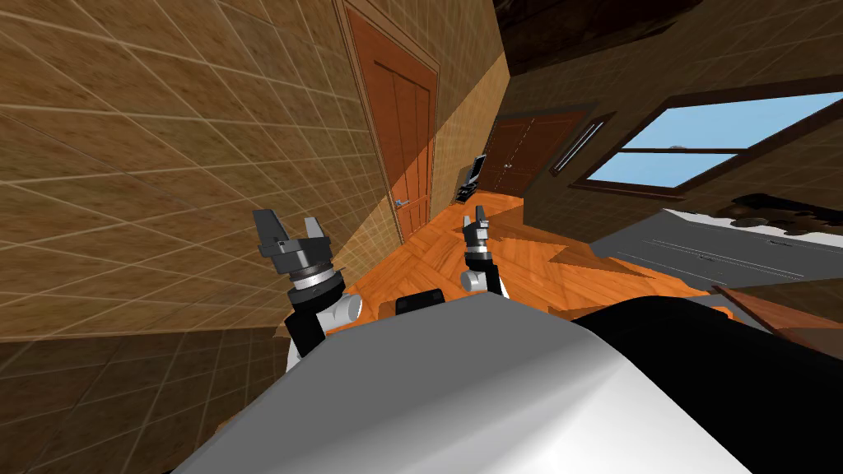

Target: Pull the door open

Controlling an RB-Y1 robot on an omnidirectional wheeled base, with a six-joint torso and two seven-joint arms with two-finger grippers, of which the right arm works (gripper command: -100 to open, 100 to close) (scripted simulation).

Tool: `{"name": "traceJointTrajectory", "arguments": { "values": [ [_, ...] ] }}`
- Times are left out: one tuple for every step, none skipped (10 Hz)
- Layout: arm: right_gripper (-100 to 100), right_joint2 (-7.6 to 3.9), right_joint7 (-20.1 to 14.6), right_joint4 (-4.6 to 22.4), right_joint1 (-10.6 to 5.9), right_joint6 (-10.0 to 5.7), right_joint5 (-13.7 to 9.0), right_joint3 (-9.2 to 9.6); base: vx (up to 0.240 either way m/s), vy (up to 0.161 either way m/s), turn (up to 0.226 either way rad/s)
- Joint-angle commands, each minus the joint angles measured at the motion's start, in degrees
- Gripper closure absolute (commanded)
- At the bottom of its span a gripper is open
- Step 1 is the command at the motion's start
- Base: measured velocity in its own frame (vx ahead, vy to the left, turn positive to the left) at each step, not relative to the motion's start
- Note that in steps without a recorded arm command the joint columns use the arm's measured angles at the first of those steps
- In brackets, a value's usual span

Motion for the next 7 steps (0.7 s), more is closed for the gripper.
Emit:
{"name": "traceJointTrajectory", "arguments": {
  "values": [
    [-100,-0.72,-0.3,2.0,-0.78,-0.55,0.0,-0.18,0.058,-0.060,0.134],
    [-100,-0.93,-0.4,2.6,-1.04,-0.74,0.0,-0.24,0.078,-0.017,0.078],
    [-100,-1.35,-0.6,4.0,-1.58,-1.12,0.1,-0.37,0.097,0.000,0.076],
    [-100,-1.77,-0.8,5.3,-2.11,-1.49,0.1,-0.49,0.098,-0.005,0.099],
    [-100,-2.01,-1.0,6.3,-2.48,-1.75,0.1,-0.58,0.093,-0.023,0.079],
    [-100,-2.51,-1.3,8.2,-3.24,-2.30,0.1,-0.75,0.122,-0.036,0.105],
    [-100,-2.76,-1.4,9.2,-3.63,-2.57,0.1,-0.84,0.105,-0.036,0.120]
  ]
}}
